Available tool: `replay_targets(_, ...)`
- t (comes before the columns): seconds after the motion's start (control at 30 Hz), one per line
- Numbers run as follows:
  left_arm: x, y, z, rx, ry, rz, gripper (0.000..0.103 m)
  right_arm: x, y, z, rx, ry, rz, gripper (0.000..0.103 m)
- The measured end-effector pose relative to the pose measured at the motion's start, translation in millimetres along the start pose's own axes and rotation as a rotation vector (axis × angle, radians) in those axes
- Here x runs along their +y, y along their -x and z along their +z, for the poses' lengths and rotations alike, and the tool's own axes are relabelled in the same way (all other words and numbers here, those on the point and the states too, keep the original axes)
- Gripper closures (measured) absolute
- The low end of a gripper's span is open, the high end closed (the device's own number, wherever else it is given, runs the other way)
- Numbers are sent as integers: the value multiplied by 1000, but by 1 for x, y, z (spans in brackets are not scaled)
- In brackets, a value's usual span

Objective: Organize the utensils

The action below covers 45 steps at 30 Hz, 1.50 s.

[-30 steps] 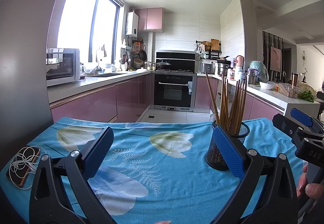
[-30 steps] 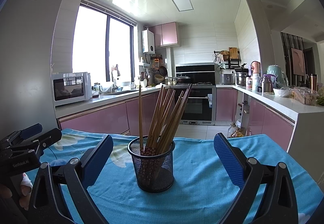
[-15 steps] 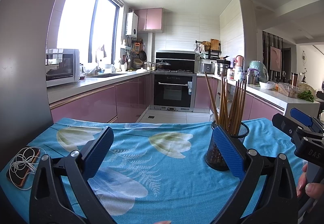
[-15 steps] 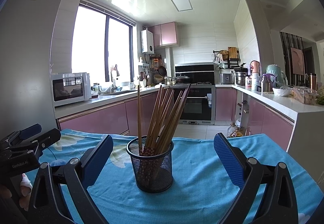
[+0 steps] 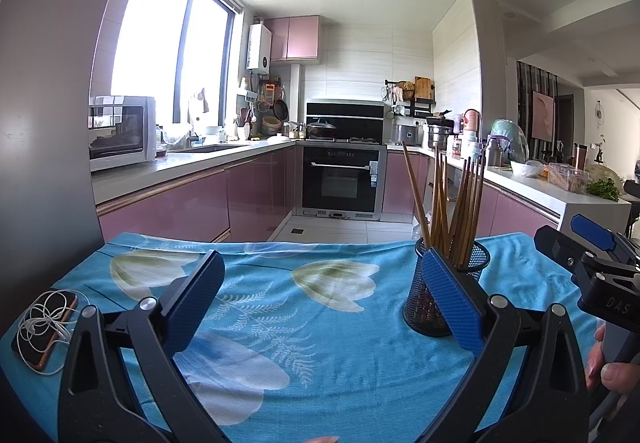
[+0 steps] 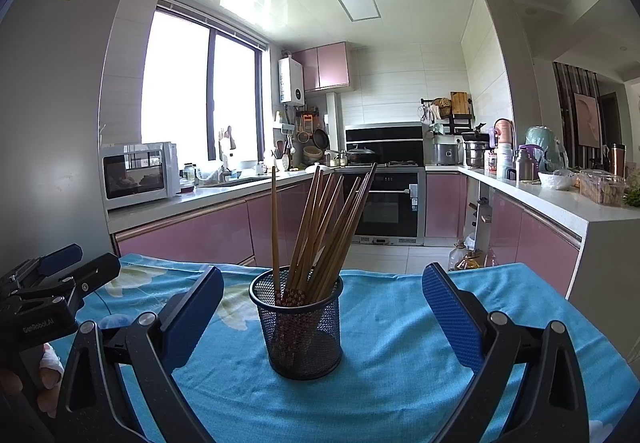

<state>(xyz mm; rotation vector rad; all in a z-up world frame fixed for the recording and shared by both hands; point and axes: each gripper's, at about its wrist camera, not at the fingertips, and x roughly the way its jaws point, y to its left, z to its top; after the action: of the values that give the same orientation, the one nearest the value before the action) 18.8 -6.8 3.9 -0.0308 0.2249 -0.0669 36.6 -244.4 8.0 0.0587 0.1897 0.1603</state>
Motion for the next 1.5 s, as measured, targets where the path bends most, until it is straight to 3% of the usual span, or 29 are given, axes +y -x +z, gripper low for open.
replay_targets(1.3,-6,2,-4,-16,-24,2,6,-1,-1,-6,21,-7,3,7)
replay_targets(1.5,-2,-6,-5,42,-11,-13,6,-11,-8,-7,63,-11,-6,7)
